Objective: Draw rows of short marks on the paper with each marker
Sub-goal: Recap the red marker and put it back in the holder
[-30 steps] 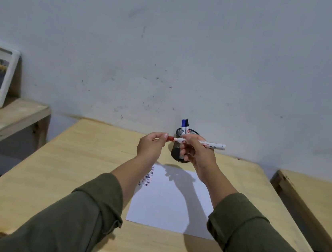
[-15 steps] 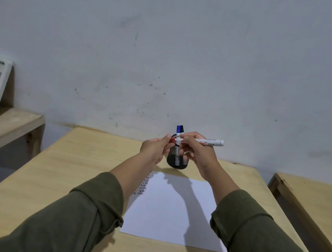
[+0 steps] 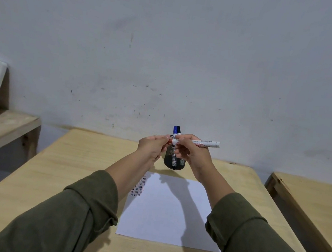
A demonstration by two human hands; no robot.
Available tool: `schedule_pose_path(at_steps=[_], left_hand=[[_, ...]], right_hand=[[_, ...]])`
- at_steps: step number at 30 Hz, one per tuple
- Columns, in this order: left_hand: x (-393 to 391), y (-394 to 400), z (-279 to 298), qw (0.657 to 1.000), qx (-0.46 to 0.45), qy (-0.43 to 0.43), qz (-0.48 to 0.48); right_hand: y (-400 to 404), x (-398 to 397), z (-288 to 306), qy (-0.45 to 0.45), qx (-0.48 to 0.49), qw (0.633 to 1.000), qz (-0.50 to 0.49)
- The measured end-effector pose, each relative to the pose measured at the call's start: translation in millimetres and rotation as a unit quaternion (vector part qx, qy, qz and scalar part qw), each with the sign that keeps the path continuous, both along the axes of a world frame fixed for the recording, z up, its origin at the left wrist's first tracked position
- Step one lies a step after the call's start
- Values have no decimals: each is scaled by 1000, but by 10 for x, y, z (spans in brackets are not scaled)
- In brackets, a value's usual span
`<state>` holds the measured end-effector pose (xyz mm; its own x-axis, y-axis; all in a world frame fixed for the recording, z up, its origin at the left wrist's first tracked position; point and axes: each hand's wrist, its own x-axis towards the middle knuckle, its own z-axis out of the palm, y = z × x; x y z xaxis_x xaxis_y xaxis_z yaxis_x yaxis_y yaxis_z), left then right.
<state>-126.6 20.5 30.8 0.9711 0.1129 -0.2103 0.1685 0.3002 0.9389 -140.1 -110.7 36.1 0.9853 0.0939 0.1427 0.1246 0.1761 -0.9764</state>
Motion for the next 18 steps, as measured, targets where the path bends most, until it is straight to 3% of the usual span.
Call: schedule_pose_path(at_steps=[6, 12, 18], left_hand=[[-29, -14, 11, 998, -7, -60, 27], [-2, 55, -56, 996, 15, -80, 34], [124, 187, -13, 994, 14, -71, 85]], right_hand=[[115, -9, -16, 50, 156, 986, -19], [99, -35, 8, 17, 54, 997, 60], [-64, -72, 101, 46, 52, 990, 125]])
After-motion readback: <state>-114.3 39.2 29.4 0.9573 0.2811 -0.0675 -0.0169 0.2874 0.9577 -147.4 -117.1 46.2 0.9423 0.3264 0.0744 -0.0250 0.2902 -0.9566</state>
